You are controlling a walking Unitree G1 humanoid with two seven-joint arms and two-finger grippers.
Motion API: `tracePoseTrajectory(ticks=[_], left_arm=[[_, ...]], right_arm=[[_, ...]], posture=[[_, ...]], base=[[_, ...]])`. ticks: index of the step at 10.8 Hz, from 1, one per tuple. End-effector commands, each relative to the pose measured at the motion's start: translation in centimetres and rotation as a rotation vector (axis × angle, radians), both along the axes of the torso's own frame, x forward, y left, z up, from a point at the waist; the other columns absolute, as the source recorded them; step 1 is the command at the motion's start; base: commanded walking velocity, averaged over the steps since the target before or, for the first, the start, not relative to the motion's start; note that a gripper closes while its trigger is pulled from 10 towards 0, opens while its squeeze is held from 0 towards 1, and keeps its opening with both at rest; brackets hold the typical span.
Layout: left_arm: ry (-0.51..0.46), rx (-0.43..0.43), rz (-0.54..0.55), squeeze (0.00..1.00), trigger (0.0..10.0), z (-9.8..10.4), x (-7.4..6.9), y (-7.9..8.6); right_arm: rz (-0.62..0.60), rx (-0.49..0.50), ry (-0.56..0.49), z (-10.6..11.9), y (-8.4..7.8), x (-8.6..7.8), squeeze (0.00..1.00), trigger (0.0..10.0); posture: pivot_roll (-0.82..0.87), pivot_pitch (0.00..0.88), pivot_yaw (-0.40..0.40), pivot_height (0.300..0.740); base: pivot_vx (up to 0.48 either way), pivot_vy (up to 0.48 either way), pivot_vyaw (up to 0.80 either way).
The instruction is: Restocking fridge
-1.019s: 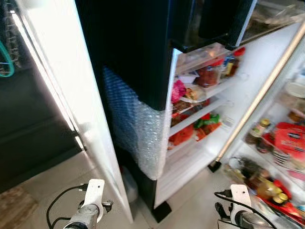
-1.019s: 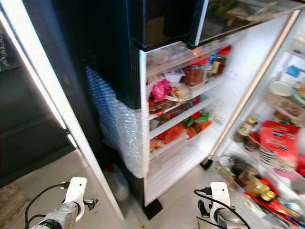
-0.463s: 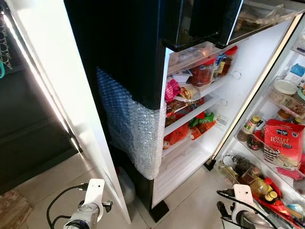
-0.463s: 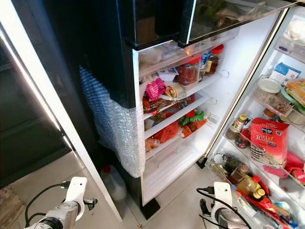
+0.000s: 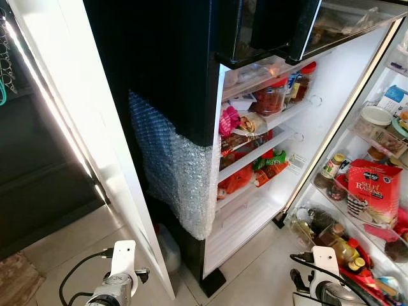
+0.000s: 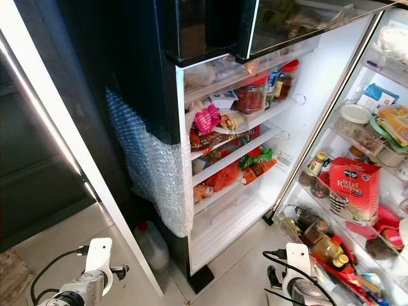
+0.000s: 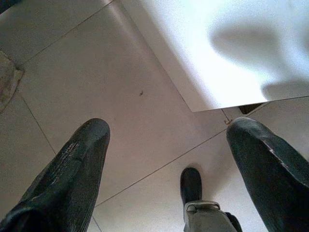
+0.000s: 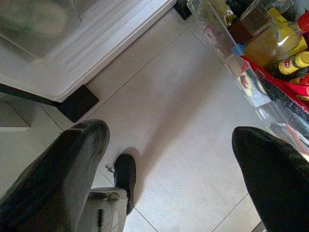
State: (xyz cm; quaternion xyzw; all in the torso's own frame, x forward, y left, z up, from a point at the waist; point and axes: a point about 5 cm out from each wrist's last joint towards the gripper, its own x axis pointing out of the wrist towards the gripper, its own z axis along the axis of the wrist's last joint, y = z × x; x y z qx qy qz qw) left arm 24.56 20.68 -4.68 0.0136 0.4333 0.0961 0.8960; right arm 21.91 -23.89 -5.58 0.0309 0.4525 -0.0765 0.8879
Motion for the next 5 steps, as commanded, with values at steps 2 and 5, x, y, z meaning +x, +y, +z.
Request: tracePoseTrajectory(ticks=[2,5], left_arm=[[0.025,-0.012,0.010,0.00,10.0,-0.48,-0.65,-0.09],[0.016,-0.009,-0.006,0.00,10.0,-0.51,-0.72,-0.07]], right_arm=[[-0.013,0.001,0.013,-0.13,-0.18,-0.29,0.00,10.0],[-0.009,0.000,0.014,-0.23,-0.15,-0.44,0.00,10.0]], posture=[[-0.01,0.000,-0.001,0.740],[-0.01,0.000,0.003,0.740]], base=[[0.000,0.000,0.00],[-0.082,0.000,0.00]])
